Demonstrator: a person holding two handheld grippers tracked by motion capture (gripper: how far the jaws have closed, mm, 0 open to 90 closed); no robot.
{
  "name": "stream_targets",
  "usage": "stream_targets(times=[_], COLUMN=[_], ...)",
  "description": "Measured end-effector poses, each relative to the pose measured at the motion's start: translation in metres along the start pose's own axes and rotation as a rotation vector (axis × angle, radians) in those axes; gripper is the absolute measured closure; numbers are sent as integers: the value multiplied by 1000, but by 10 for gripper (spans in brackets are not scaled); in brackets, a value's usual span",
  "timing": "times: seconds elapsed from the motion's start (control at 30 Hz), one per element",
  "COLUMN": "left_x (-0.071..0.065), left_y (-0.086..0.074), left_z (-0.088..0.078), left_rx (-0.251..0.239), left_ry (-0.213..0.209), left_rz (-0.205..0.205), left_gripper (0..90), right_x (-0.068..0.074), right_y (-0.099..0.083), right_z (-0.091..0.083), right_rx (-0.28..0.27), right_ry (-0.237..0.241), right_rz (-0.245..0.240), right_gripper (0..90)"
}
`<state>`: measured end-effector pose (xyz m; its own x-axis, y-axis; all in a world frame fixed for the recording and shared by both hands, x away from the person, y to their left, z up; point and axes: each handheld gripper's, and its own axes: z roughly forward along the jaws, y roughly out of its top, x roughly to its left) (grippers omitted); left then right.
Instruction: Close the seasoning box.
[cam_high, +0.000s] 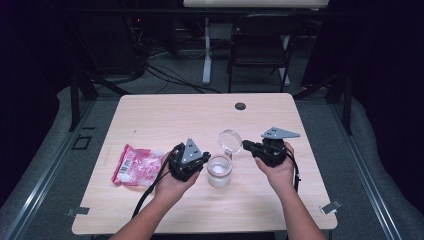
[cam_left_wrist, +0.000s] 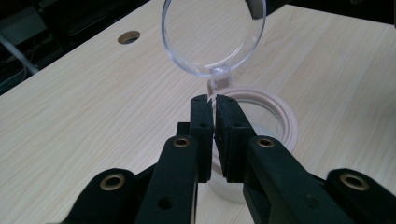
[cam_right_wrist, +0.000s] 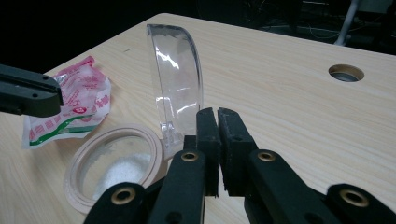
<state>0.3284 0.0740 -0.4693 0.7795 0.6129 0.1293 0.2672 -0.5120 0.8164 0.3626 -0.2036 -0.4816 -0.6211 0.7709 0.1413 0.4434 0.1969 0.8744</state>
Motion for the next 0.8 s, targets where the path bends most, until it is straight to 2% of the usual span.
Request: stream_targets(times=[0.1, 0.37, 0.57, 0.8], left_x=[2, 5, 4, 4], left_y=[7, 17, 25, 25], left_z=[6, 16, 18, 18], left_rx=[0, -3, -14, -11], left_ry=[-20, -50, -49, -47], left_rz=[-32, -64, -58, -57], left_gripper=[876, 900, 900, 900], right_x=[1, 2, 4, 8], right_y=[0, 1, 1, 2], right_z=[0, 0, 0, 2], right_rx=[-3, -8, -7, -5], right_ry=[3, 6, 13, 24], right_rz=[1, -5, -13, -27], right_gripper=[875, 875, 873, 869])
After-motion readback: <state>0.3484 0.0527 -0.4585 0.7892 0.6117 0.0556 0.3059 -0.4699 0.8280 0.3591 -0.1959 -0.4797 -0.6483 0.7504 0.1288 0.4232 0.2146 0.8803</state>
